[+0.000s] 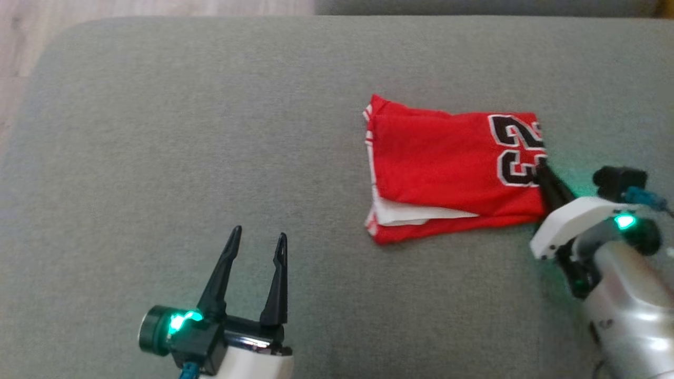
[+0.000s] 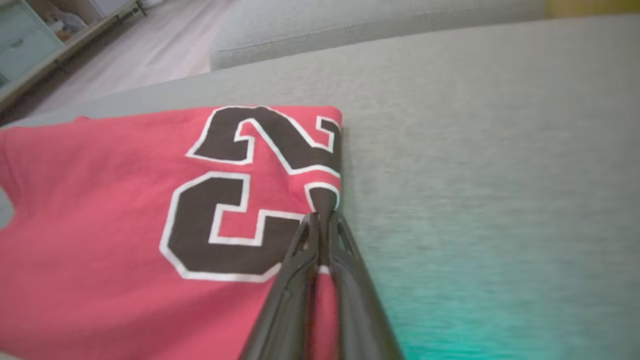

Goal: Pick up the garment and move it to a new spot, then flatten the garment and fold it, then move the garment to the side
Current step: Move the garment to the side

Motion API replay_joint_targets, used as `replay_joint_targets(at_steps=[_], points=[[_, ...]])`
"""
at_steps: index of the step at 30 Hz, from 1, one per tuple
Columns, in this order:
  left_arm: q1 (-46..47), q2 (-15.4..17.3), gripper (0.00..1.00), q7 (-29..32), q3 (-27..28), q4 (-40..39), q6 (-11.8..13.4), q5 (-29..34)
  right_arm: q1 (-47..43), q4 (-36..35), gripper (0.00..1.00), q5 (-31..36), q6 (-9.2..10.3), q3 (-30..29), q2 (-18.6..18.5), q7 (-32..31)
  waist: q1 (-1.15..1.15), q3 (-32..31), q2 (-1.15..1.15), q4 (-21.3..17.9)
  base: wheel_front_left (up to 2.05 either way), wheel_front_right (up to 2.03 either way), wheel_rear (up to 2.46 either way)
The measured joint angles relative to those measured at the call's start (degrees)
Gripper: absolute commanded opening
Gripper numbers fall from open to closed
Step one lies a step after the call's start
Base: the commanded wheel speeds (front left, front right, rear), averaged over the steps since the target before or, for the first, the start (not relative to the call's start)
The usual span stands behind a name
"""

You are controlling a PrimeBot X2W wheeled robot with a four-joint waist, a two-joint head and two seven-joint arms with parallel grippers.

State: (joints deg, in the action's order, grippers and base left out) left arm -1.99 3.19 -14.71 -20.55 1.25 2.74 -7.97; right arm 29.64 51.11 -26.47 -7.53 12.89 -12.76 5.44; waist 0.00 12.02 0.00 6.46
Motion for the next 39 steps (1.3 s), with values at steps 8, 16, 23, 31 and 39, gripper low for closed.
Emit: replay_joint_targets(at_steps=[8, 16, 23, 31, 39], points=[[3.83, -0.01, 1.0, 0.0, 0.25, -1.74, 2.36, 2.33, 5.37, -0.94, 0.0, 4.97, 0.0, 1.52, -10.24, 2.16, 0.01, 3.67, 0.0, -5.82, 0.0, 0.0, 0.0], [8.04, -0.03, 1.0, 0.0, 0.78, -0.09, 2.21, 4.48, 8.44, -5.94, 0.0, 7.97, 0.0, -0.14, -20.27, 0.57, 0.0, 7.66, 0.0, -11.65, 0.0, 0.0, 0.0], [11.31, -0.04, 1.0, 0.0, 1.21, 1.04, 1.3, 5.02, 8.51, -11.02, 1.0, 12.05, 0.0, -6.73, -29.17, -3.36, 0.01, 10.02, 0.0, -14.85, 0.0, 0.0, 0.0], [11.35, -0.07, 1.0, 0.0, 1.27, 1.54, 1.38, 4.27, 6.43, -16.81, 1.0, 19.79, 0.0, -14.66, -23.15, 0.65, 0.0, 8.41, 0.0, -13.14, 0.0, 0.0, 0.0], [8.54, -0.1, 1.0, 0.0, 0.82, 1.97, 2.36, 1.12, -9.85, -20.05, 1.0, 18.09, 0.0, -9.38, -4.42, 6.3, -0.01, 3.25, 0.0, -9.45, 0.0, 0.0, 0.0]])
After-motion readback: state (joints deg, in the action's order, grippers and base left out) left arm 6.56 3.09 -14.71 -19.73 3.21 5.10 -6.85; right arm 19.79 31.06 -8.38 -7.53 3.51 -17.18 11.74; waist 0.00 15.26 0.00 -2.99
